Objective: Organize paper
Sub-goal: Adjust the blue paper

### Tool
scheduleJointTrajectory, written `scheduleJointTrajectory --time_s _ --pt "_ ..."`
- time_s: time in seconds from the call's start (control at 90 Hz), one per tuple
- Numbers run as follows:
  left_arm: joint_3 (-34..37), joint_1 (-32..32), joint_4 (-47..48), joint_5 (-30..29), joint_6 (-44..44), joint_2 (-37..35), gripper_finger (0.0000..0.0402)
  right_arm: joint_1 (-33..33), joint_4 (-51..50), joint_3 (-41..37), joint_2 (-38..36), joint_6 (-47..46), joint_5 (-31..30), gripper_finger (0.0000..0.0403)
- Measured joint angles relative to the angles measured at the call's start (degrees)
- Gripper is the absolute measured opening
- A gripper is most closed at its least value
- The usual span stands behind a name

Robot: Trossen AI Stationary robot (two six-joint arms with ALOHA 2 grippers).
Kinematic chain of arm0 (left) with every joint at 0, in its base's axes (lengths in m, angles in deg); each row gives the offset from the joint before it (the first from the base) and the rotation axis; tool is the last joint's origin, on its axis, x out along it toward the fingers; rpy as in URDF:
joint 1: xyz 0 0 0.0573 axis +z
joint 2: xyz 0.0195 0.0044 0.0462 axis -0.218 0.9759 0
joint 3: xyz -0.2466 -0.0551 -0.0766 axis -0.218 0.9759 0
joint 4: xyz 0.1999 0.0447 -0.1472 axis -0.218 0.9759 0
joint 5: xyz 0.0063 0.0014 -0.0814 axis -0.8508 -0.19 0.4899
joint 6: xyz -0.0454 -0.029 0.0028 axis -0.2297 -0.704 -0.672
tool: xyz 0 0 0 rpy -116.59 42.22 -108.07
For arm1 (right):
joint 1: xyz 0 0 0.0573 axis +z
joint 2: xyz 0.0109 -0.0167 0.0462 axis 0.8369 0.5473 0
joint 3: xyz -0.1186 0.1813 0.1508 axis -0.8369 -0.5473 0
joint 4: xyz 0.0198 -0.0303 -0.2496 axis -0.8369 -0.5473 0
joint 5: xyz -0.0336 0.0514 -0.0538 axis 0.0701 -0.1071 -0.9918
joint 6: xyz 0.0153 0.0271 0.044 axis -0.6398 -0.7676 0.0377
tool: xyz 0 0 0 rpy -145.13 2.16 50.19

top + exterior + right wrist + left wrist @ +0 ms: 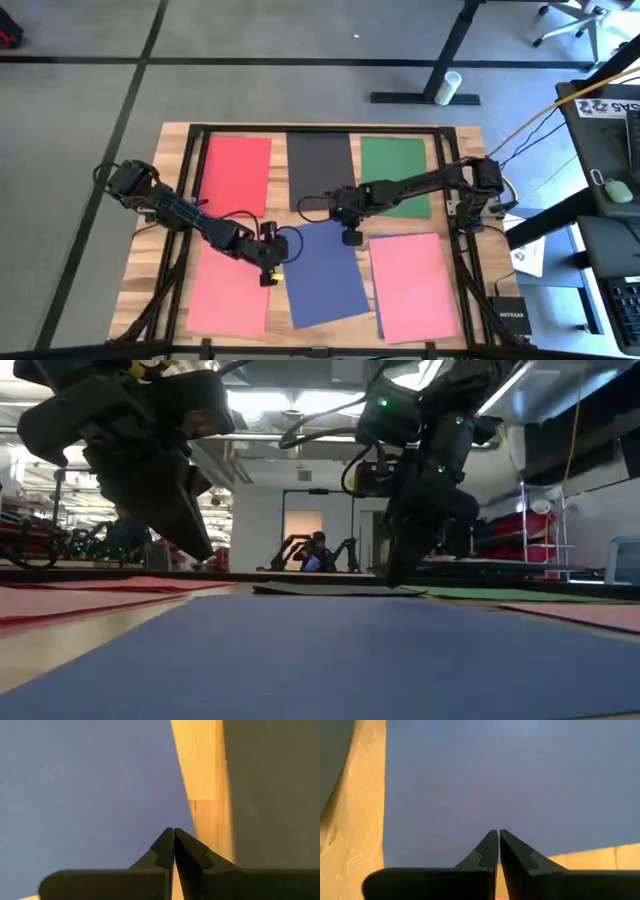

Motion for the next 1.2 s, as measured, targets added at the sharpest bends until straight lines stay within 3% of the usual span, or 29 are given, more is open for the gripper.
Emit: scheduleJointTrajectory --time_s 0.622,1.2 --pt "-0.02 -0.49 0.39 -0.02 -0.39 -0.02 0.0000 0.19 -7.71 0.13 2.07 -7.41 -0.15 0.0000" --pt "-0.02 -0.77 0.56 -0.04 -1.02 -0.02 0.0000 3.48 -8.23 -0.02 2.21 -13.74 0.23 0.0000"
